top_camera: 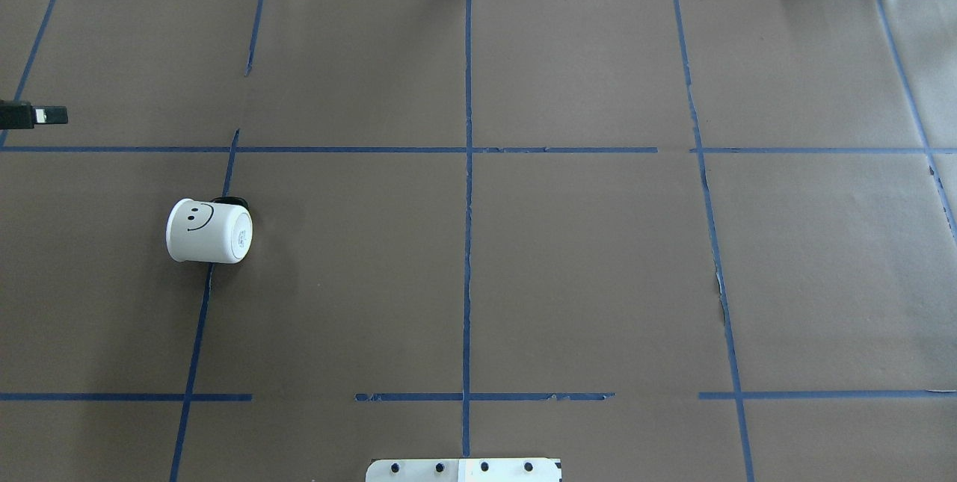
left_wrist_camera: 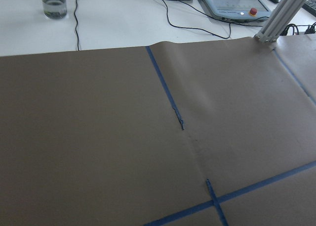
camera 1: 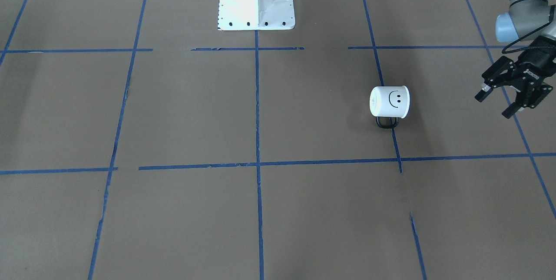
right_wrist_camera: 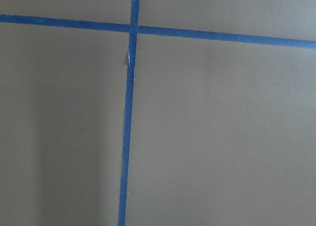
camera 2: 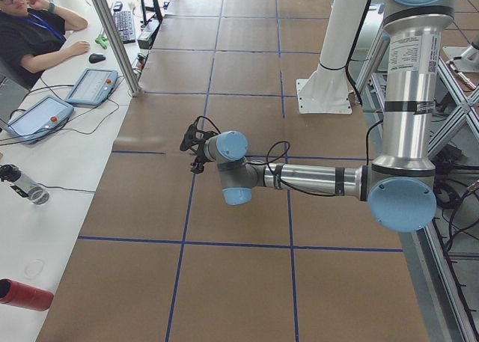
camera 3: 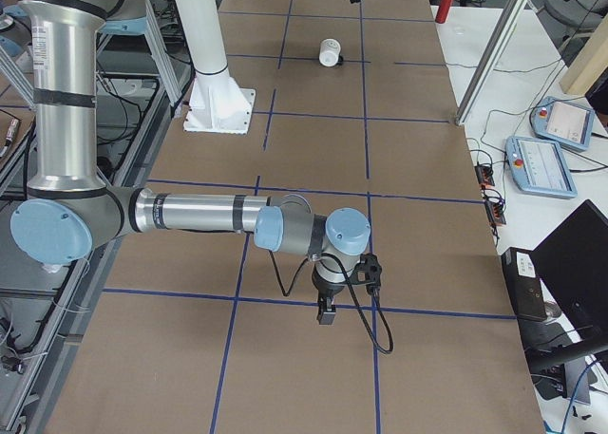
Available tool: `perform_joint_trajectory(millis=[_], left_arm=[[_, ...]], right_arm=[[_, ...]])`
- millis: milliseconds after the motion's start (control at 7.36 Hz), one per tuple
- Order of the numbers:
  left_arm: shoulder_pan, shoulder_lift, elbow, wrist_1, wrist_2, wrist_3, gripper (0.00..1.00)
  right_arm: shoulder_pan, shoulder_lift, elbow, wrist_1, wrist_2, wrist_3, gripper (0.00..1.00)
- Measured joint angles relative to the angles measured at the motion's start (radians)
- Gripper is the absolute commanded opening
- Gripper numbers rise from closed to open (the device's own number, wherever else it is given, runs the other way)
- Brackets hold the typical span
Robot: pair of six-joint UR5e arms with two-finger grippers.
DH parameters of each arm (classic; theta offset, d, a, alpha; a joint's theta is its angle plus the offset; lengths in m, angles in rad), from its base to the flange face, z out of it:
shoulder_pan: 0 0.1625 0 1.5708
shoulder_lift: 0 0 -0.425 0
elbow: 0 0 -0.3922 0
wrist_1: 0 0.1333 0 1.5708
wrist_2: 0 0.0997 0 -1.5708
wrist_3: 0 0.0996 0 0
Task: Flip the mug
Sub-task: 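Reach the left gripper toward the sideways white mug's rim and grasp it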
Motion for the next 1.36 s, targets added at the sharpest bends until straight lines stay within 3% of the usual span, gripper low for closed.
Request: perform_joint_trajectory(millis=[272,544,680,1359], left_arm=[[0.119,0.002,0.087,-0.229,0.071,-0.166,1.0],[0.315,-0.011,0.135,-0.37,0.291,-0.279,0.95],[0.381,-0.02,0.149,-0.421,0.351,-0.333,0.93],[0.462,-0.062,0.204,-0.479,0.403,-0.438,0.85]], right_arm=[[0.0,0.0,0.0,0.0,0.0,0.0,1.0],[0.0,0.0,0.0,0.0,0.0,0.0,1.0],[0.0,0.0,0.0,0.0,0.0,0.0,1.0],[0.0,0.0,0.0,0.0,0.0,0.0,1.0]])
